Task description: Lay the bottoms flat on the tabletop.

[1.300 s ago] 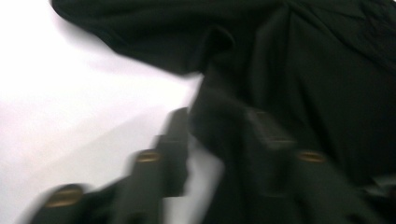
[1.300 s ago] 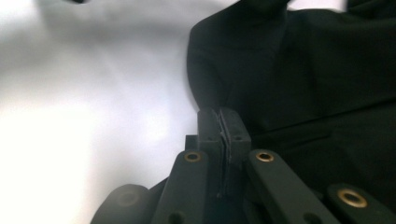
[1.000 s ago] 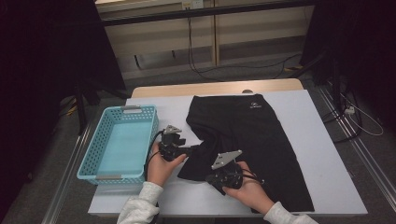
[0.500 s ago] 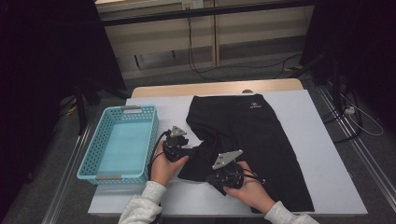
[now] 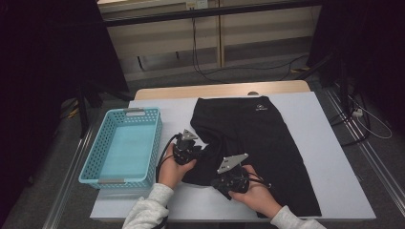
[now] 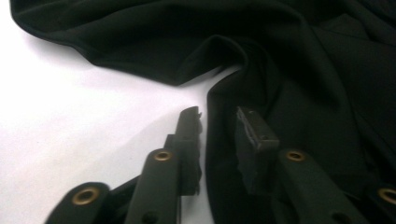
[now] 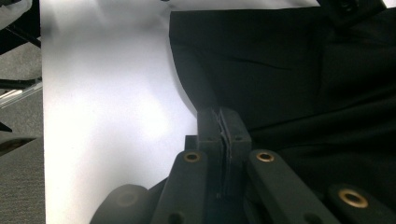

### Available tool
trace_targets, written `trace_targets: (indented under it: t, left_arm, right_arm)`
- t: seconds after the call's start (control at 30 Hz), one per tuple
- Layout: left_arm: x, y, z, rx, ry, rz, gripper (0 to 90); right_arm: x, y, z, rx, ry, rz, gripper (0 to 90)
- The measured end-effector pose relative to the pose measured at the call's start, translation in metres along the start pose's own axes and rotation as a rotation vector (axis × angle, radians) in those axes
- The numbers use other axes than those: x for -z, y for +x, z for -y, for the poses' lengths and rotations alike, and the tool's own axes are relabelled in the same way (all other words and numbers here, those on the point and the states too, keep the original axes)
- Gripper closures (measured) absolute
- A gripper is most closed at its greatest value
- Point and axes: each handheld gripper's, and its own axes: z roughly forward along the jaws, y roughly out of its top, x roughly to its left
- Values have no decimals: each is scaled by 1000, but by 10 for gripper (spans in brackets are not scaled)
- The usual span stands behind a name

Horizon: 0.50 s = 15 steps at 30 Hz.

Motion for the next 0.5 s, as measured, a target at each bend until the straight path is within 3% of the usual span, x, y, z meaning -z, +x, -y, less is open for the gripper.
trace_targets:
  t: [0.17,0.4,0.5]
  left_arm:
    - [0,-4,0,2,8,16,885]
    - [7,-5,1,41,39,24,895]
    - [15,-4,5,57,45,5,896]
  right_arm:
    - [0,-1,0,-6,-5,-6,890]
    - [0,0,1,2,-8,-3,889]
    - [0,-1,1,-2,-8,-5,887]
